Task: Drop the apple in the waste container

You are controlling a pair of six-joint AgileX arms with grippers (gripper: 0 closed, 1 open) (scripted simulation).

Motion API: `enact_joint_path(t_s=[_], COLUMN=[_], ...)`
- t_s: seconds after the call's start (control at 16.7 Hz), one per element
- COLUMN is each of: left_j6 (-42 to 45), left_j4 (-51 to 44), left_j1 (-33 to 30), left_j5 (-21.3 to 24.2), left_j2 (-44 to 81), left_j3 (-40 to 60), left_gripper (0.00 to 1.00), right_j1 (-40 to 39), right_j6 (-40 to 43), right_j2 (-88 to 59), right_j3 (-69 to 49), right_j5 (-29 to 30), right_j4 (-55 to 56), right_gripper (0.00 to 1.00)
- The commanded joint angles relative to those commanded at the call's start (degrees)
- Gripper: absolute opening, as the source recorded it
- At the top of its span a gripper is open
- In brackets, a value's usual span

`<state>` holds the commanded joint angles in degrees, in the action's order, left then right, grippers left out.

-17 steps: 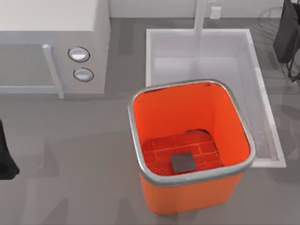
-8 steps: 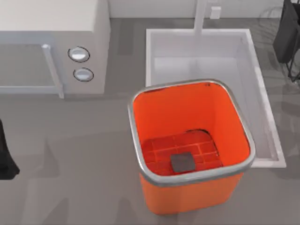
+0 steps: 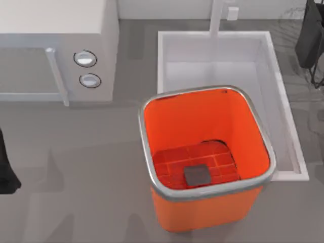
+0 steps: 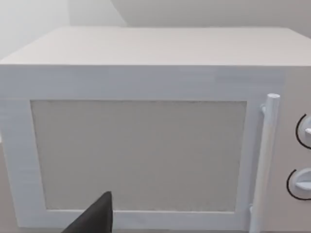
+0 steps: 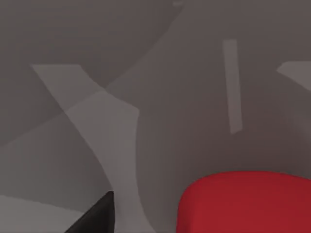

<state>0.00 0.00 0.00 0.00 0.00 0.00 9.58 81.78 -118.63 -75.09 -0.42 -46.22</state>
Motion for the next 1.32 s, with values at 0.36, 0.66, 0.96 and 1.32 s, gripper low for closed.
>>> enact_joint_path(t_s=[0.36, 0.66, 0.96, 1.32], left_j6=[0.00, 0.00, 0.00, 0.00], left_j4=[0.00, 0.00, 0.00, 0.00], left_j1=[0.00, 0.00, 0.00, 0.00], left_j5=[0.00, 0.00, 0.00, 0.00], left_j2=[0.00, 0.00, 0.00, 0.00], left_j3=[0.00, 0.00, 0.00, 0.00], left_gripper=[1.00, 1.00, 1.00, 1.00], right_j1=[0.00, 0.00, 0.00, 0.00], right_j6=[0.00, 0.00, 0.00, 0.00], right_j2=[0.00, 0.00, 0.00, 0.00], right_j3=[0.01, 0.01, 0.01, 0.01], right_j5=[0.00, 0.00, 0.00, 0.00], right_j4=[0.01, 0.01, 0.01, 0.01], right_gripper=[0.77, 0.40, 0.02, 0.00])
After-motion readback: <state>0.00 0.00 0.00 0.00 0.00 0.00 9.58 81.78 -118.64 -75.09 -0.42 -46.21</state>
